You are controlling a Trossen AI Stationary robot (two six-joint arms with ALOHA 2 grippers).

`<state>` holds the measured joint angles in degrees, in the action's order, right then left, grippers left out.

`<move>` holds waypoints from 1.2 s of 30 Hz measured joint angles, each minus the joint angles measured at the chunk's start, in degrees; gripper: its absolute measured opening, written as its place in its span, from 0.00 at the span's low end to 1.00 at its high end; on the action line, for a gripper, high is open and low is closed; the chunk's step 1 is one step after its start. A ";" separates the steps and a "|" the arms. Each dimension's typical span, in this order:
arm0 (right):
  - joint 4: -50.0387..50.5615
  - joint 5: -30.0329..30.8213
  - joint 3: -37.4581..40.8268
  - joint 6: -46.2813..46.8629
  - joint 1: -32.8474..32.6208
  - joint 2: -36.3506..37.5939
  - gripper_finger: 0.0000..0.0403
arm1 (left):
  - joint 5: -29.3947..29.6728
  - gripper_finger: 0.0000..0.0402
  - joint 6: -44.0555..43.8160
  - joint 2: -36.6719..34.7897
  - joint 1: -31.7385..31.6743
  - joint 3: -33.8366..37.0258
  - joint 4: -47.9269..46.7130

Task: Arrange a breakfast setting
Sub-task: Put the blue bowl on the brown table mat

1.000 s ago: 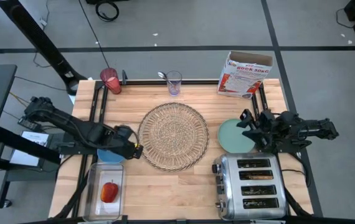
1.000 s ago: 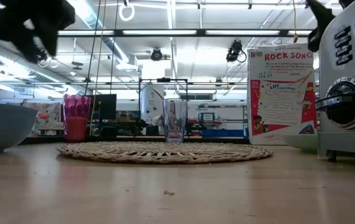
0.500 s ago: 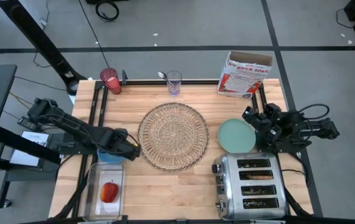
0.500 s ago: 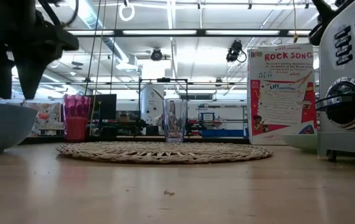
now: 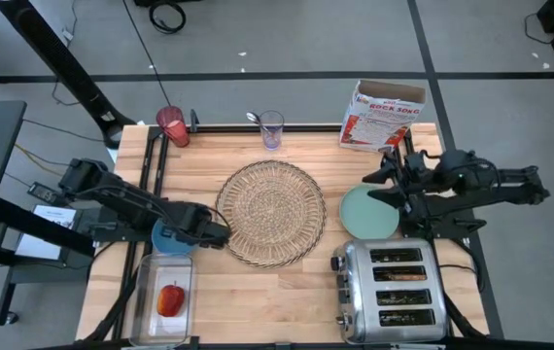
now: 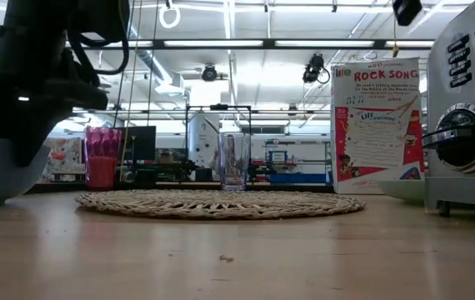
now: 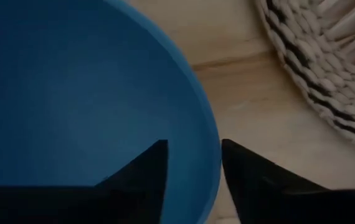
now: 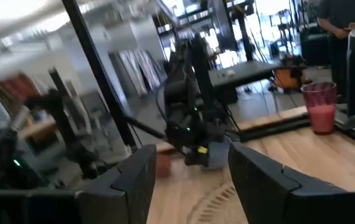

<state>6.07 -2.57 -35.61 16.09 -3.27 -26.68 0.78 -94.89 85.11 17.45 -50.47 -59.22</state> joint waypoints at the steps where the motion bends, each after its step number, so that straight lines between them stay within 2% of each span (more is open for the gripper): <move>1: 0.66 -0.01 -1.60 -1.10 0.00 -1.43 0.51 | -0.20 0.31 -0.02 0.35 0.02 0.00 0.31; 7: 5.14 0.01 -11.99 -4.79 0.12 -7.25 0.51 | -0.28 0.04 1.15 0.20 0.02 -1.21 0.23; 12: 17.42 0.16 -20.09 -7.38 0.61 -11.74 0.51 | -0.53 0.04 9.14 -0.43 -0.73 -8.45 -1.81; 15: 22.08 1.28 -22.21 -6.53 1.06 -14.28 0.51 | -0.42 0.03 21.95 -0.39 -1.52 -14.99 -3.15; 20: 29.39 7.32 -22.52 -3.30 1.22 -18.12 0.51 | 3.69 0.02 51.15 -0.25 -3.34 -23.47 -3.00; 23: 34.56 10.95 -22.52 -2.12 1.20 -20.45 0.51 | 5.69 0.02 67.38 0.08 -5.42 -25.33 -1.41; 27: 41.31 14.12 -22.52 0.24 1.20 -23.50 0.51 | 6.45 0.02 86.83 2.55 -8.84 -25.40 6.78; 32: 45.57 13.56 -22.52 3.77 0.75 -25.98 0.51 | 6.43 0.02 101.07 8.73 -11.72 -25.41 16.43; 36: 48.91 13.44 -24.43 6.01 -0.48 -27.72 0.51 | 6.40 0.02 108.53 13.15 -12.47 -25.40 18.49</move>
<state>54.98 10.86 -60.04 22.10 -3.75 -54.40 7.18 13.64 98.26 4.98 -75.88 -40.73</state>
